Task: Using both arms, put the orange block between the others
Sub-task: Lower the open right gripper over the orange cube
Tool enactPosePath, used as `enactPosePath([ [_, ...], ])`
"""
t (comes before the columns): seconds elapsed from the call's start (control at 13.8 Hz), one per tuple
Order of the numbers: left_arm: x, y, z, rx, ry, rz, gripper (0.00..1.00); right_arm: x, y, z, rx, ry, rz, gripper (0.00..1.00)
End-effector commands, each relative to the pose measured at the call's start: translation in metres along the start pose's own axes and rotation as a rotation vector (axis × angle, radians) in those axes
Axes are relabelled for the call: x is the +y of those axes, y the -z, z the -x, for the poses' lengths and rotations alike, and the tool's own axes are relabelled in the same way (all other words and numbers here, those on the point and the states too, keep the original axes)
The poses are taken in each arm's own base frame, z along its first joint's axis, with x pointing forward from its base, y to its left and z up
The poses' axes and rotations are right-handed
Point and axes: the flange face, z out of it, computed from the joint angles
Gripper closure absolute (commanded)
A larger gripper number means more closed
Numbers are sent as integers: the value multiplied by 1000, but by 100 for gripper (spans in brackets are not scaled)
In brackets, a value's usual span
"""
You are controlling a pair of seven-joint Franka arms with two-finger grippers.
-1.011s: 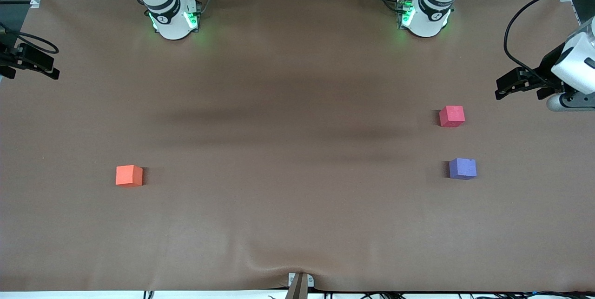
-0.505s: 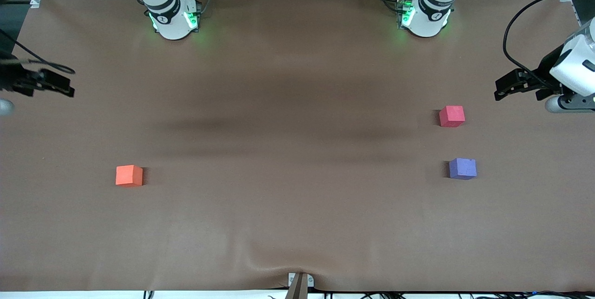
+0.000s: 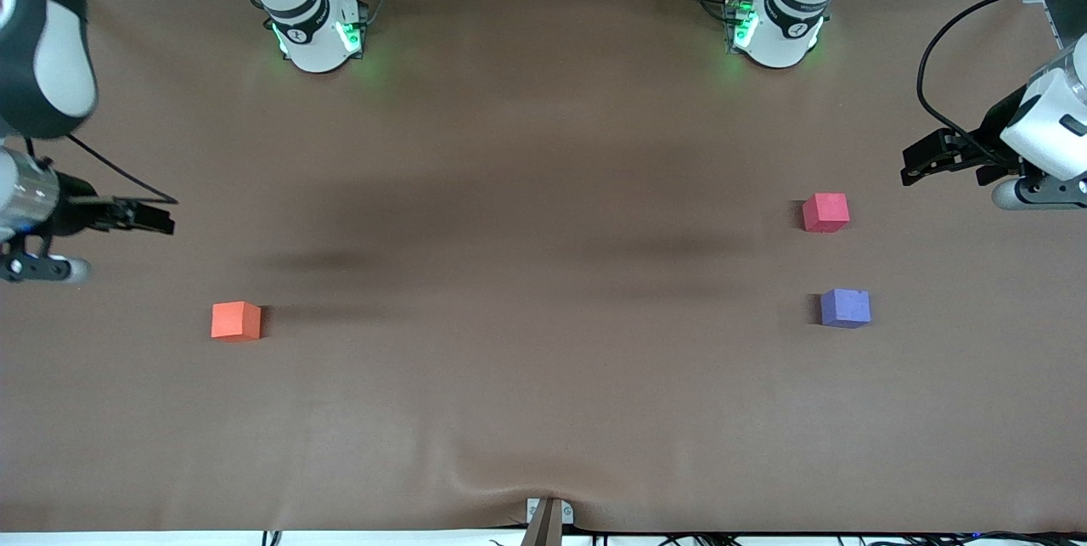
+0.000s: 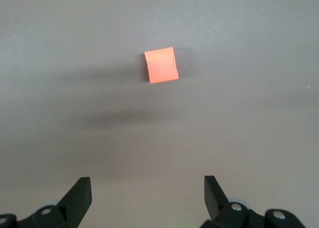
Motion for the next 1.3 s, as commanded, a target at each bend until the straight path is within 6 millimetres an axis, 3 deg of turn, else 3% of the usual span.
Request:
enactPosePath([
  [0.0,-1,2,0,-7,-17,9,0,-18,-43,-27,-13,33,17,0],
  [0.29,0,2,0,-7,-17,9,0,-23,-117,-65,-3,59,22,0],
  [0.43,-1,1,0,-10,-16,9,0,-19,-140,-77,15,92,24,0],
  [1.23,-1,-6,-3,-22,-16,9,0,-21,-164,-85,14,108,17,0],
])
